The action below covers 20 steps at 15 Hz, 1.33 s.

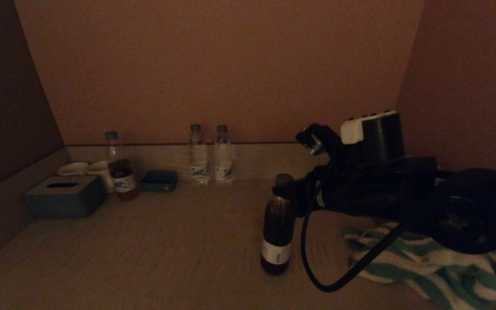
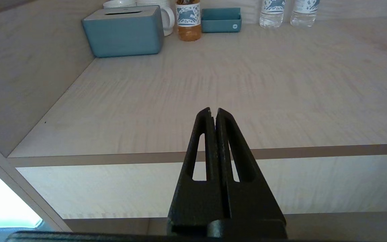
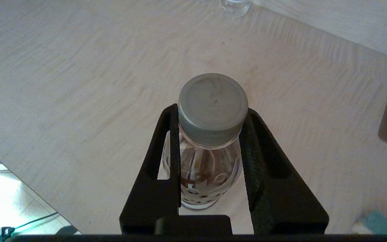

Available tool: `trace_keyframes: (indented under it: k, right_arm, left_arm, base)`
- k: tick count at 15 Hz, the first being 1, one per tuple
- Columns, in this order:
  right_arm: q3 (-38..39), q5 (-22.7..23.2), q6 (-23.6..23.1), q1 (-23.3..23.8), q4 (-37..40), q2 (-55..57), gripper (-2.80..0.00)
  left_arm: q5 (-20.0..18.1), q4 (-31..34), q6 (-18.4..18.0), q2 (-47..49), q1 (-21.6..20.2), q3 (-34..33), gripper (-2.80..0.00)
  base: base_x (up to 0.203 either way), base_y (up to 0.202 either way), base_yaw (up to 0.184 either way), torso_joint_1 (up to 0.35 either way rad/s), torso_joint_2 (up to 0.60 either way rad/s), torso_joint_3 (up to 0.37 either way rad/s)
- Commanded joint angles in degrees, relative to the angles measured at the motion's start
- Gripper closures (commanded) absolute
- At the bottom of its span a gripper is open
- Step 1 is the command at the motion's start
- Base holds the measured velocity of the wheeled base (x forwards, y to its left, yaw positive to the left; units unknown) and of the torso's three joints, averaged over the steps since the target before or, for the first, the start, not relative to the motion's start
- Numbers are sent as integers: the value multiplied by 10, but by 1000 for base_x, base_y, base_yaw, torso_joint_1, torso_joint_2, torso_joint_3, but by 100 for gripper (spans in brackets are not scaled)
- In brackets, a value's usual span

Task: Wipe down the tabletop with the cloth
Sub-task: Pick up the bottle, then place the bottle at the back of the table

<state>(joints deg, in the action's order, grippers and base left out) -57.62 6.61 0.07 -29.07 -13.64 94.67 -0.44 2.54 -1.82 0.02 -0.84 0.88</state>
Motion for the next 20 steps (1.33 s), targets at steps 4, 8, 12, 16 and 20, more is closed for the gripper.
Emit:
trace_keyframes:
  k: [4, 8, 12, 16, 20]
  right_arm:
    - [-50, -2, -2, 1, 2, -6, 0]
    - [-78, -6, -3, 5, 5, 6, 0]
    - [-130, -11, -7, 43, 10, 55, 0]
    - [-246, -11, -8, 79, 79, 104, 0]
    - [-269, -11, -9, 81, 98, 115, 0]
  left_arm:
    - [0, 0, 0, 1, 0, 0, 0]
    - [0, 0, 0, 1, 0, 0, 0]
    - [0, 0, 0, 1, 0, 0, 0]
    - [0, 0, 0, 1, 0, 0, 0]
    - [0, 0, 0, 1, 0, 0, 0]
  base:
    - [0, 0, 0, 0, 0, 0]
    - [0, 0, 0, 0, 0, 0]
    - [0, 0, 0, 0, 0, 0]
    - [0, 0, 0, 0, 0, 0]
    - [0, 0, 0, 0, 0, 0]
